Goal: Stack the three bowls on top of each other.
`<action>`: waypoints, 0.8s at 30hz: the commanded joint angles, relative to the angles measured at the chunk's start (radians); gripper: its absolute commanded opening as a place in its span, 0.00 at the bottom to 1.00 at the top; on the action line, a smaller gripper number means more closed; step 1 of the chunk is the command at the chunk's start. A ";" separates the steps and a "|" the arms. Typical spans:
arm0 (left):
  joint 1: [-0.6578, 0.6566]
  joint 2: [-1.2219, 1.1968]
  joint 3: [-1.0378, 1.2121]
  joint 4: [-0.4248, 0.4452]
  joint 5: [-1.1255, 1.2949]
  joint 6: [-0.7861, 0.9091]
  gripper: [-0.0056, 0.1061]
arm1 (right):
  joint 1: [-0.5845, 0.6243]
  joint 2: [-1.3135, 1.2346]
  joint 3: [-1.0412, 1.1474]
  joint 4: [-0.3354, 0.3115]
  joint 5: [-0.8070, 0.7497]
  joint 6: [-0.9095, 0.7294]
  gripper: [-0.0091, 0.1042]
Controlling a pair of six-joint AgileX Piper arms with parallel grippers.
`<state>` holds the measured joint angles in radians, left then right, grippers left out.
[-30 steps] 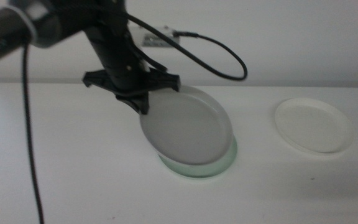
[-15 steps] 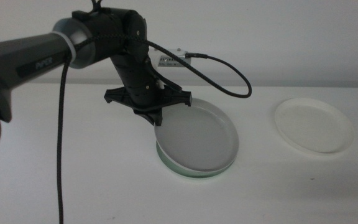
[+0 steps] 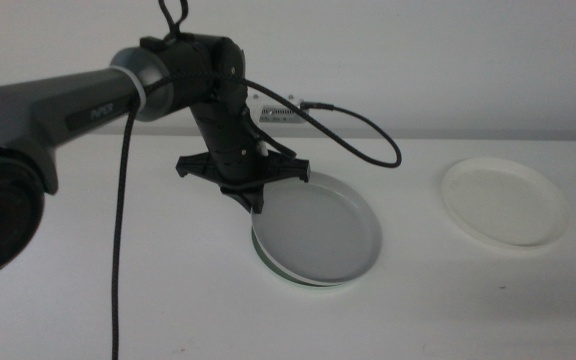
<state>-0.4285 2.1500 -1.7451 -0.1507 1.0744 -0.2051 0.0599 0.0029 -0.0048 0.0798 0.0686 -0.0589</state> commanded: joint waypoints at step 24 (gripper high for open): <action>0.002 -0.131 -0.153 0.094 0.238 0.098 0.87 | -0.001 -0.039 0.043 -0.011 -0.003 -0.001 0.89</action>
<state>-0.4285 2.0893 -1.8604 -0.0705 1.1934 -0.1359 0.0599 0.0029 -0.0048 0.0798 0.0686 -0.0589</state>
